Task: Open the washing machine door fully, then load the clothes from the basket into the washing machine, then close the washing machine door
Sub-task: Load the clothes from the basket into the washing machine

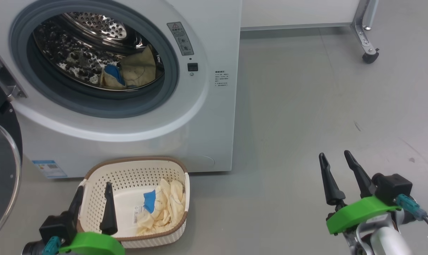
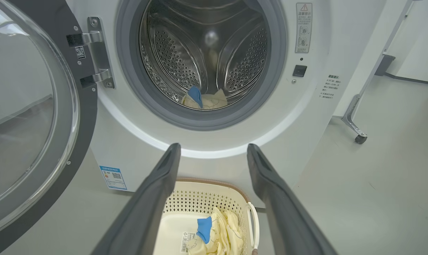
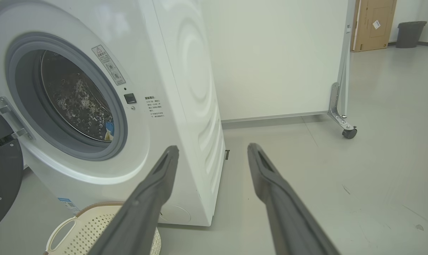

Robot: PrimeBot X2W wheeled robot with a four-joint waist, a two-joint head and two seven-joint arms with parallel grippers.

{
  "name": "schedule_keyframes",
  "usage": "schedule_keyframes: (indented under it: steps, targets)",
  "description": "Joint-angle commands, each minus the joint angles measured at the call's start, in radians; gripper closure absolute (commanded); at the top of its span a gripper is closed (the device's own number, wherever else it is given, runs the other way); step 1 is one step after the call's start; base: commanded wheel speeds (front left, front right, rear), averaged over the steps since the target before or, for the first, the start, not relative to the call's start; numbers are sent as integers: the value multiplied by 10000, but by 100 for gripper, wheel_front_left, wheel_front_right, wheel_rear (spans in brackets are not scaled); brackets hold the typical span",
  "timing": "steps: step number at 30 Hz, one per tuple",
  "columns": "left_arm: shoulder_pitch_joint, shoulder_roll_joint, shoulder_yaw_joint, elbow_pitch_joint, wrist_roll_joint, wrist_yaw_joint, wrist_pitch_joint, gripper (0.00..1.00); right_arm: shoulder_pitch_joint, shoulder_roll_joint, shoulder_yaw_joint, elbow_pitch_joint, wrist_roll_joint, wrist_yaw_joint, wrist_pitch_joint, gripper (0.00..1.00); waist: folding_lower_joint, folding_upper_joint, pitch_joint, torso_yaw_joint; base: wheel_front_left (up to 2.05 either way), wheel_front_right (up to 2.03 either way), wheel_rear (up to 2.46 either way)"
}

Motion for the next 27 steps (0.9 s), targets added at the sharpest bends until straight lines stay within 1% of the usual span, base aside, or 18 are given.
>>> schedule_keyframes:
  steps: [1, 27]
  targets:
    - [-306, 108, 482, -333, 167, -59, -66, 0, -231, -39, 173, -307, 82, -29, -67, 0, 1, 0, 8, 3, 0, 0, 0]
    - [-302, -425, 1078, 92, 872, -757, -66, 0, -206, -29, 225, -265, 45, -29, -67, 0, 1, 0, 28, -6, 0, 0, 0]
